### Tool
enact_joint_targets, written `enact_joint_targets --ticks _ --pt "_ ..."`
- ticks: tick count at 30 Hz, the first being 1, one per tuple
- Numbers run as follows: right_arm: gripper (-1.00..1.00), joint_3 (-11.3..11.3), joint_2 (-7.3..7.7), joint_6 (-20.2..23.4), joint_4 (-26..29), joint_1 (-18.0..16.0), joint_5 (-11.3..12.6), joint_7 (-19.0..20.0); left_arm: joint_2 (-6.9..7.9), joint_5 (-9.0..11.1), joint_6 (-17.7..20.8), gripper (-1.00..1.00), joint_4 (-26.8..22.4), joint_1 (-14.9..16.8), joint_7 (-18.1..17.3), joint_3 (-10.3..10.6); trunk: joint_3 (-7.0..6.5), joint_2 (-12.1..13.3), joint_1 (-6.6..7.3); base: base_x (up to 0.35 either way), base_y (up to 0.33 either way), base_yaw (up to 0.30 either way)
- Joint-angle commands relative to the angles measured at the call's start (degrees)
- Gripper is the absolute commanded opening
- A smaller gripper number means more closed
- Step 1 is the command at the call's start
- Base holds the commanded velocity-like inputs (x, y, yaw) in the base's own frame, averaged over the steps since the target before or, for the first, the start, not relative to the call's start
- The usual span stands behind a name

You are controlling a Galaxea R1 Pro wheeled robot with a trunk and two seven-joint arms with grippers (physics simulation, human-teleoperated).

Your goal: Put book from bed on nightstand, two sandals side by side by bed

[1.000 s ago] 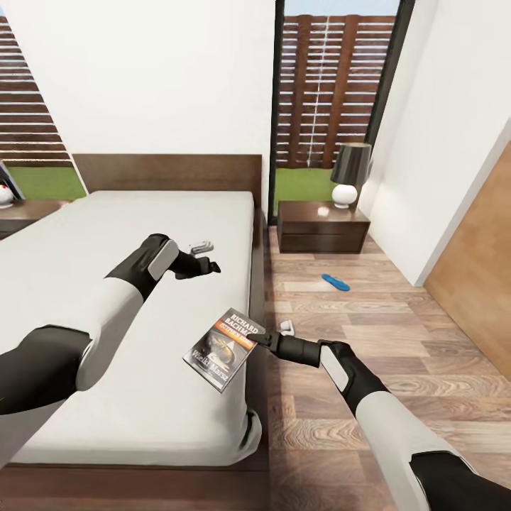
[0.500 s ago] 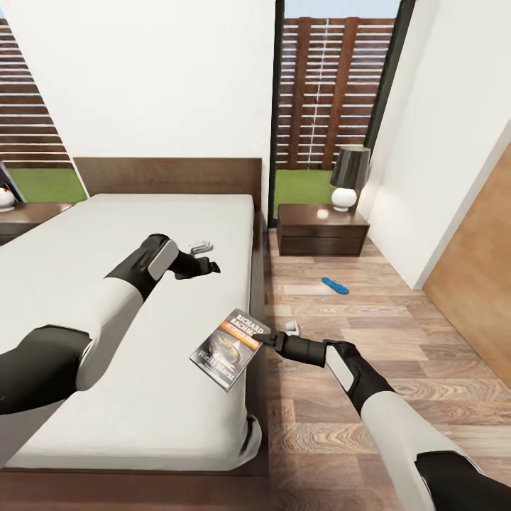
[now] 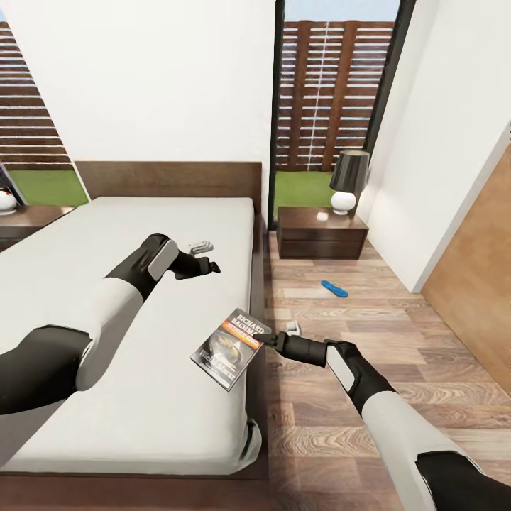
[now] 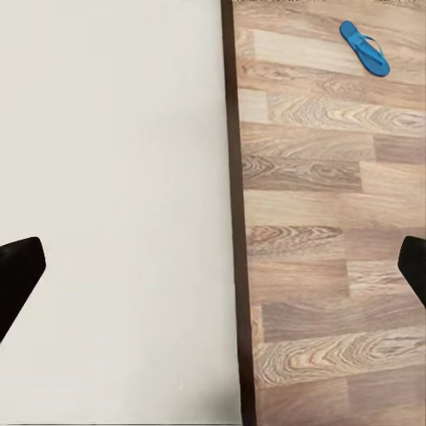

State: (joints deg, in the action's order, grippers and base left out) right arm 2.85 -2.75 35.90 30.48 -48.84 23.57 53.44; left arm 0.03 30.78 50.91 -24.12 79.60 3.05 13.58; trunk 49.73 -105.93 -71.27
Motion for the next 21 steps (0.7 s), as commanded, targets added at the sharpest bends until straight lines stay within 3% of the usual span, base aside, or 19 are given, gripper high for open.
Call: enact_joint_targets --ticks 1,10,21 --pt "-1.00 0.14 0.03 0.32 0.01 -0.02 0.34 -0.09 0.05 0.42 0.16 1.00 -0.05 0.03 0.33 0.29 -0.21 0.40 0.24 -0.209 0.000 0.000" --pt "-1.00 0.14 0.03 0.31 0.01 -0.02 0.26 -0.09 0.06 0.42 -0.07 1.00 1.55 0.03 0.37 0.25 -2.56 4.00 2.21 -0.247 0.000 0.000" --pt "-1.00 0.14 1.28 0.31 0.01 -0.02 0.25 -0.09 0.06 0.42 -0.25 1.00 2.70 0.03 0.46 0.31 -5.13 8.42 4.63 -0.041 0.000 0.000"
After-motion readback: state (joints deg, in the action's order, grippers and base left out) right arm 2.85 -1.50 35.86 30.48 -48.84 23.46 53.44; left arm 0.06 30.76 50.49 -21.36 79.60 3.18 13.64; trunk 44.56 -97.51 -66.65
